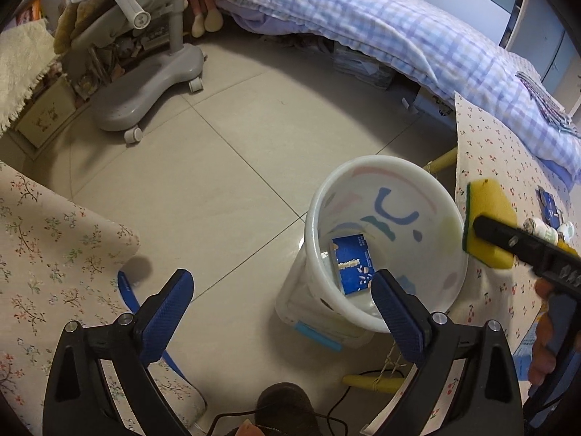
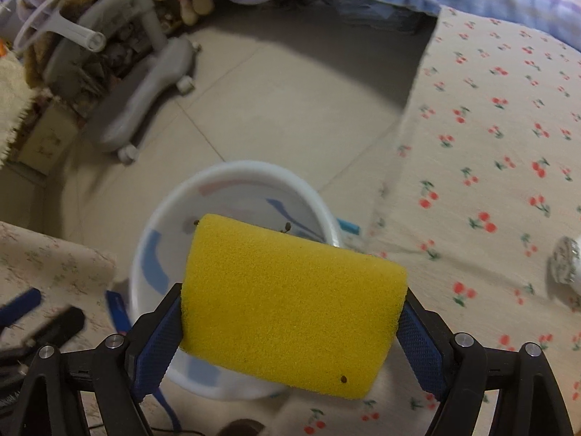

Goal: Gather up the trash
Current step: 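Drop the blue box and yellow sponge into the white wastebasket with both tools, then grasp the yellow paper bowl with the right tool while the left tool grasps the milk carton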

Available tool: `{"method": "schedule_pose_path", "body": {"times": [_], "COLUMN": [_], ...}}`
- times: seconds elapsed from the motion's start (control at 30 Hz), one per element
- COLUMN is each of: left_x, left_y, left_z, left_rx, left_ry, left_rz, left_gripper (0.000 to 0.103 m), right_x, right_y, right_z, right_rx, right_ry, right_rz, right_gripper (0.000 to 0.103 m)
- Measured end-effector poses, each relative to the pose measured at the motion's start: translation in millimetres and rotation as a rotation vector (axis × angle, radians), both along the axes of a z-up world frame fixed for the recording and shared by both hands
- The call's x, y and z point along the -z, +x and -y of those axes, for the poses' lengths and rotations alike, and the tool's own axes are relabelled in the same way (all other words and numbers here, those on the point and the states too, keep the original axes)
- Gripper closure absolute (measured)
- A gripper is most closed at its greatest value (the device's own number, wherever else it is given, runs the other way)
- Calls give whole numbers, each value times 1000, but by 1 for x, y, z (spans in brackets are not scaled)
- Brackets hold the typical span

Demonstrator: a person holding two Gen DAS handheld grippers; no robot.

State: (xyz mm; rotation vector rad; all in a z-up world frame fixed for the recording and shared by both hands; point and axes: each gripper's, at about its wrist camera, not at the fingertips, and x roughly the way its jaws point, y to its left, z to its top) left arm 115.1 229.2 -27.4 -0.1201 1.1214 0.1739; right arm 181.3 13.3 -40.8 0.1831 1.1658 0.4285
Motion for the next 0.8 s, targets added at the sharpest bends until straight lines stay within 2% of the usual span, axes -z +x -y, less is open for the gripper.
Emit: {"method": "schedule_pose_path", "body": {"times": [0.07,0.17,0.47,0.6,0.8], "left_x": [0,0,-12,-17,-20], "left_y": [-2,-4,-9,-10,-8], "left_z": [0,2,32,55,90], "left_rx": [0,12,64,98,161], "left_ry": [2,-5,-40,-69,-84], "left_rz": [-3,-5,10,5,1], "left_gripper": [3,0,0,0,0], "right_x": [-4,-13,-45,-58,-71], "right_y": [1,0,-22,-38,-58], "right_z": [1,4,35,69,124], "right_rx": [7,22,53,96,172], "right_ry": [46,80,0,-27,-118], "right_rz": [21,35,84,93,115], "right_gripper": [3,2,2,2,2]}}
